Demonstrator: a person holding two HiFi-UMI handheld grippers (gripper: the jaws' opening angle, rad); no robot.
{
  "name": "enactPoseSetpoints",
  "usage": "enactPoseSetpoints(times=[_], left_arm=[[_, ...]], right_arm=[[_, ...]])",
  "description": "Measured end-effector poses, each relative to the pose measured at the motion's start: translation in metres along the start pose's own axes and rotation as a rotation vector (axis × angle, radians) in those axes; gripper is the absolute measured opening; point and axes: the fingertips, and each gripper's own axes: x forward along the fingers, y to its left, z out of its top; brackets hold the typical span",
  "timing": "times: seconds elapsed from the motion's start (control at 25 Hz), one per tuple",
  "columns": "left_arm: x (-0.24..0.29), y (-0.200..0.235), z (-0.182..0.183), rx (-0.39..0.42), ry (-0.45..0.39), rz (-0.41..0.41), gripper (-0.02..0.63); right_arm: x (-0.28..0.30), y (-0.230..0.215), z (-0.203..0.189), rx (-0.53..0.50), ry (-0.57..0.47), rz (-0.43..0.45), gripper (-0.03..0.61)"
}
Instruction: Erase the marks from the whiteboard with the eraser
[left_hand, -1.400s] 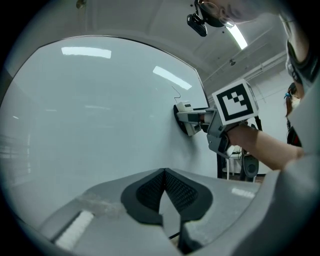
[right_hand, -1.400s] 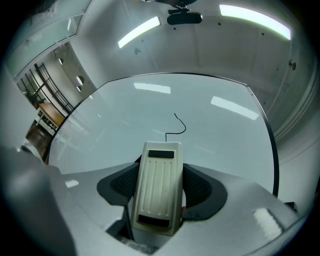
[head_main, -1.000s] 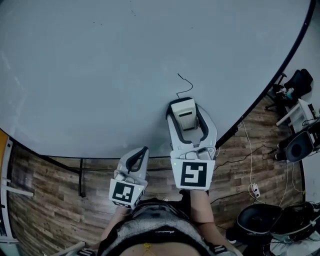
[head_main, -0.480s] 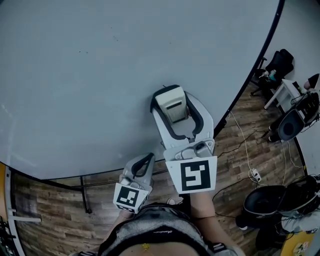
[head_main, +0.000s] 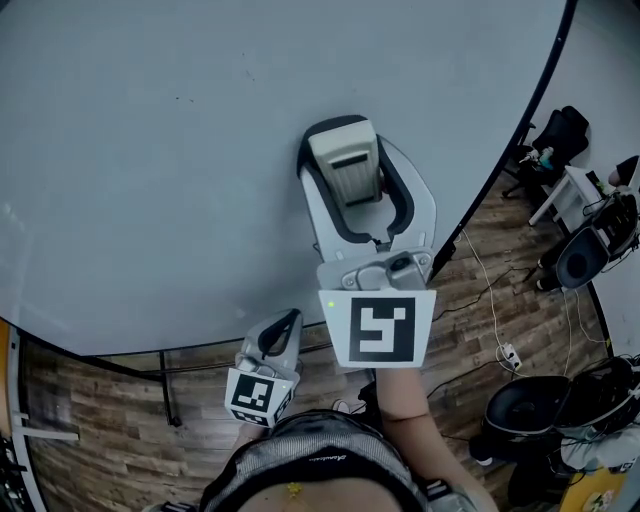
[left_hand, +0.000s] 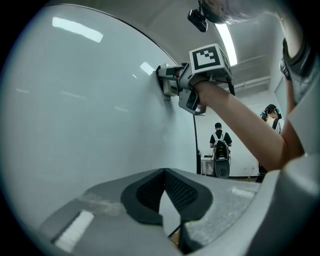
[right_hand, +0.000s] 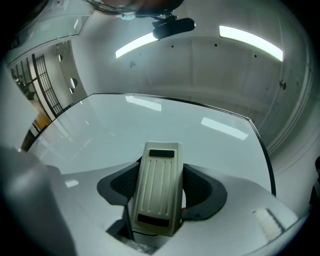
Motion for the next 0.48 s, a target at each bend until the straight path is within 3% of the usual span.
enactPoseSetpoints(times=[0.32, 0.48], left_arm=[[0.01, -0.021, -0.022, -0.008, 0.054, 0.013, 0.003], [0.013, -0.029, -0.026, -0.003, 0.076, 0.012, 0.003]], right_arm=[[-0.023, -0.008, -0.044, 0.092, 0.092, 0.046, 0.27], [-0.032, -0.004, -0.07, 0.077, 0.161, 0.066, 0.27]])
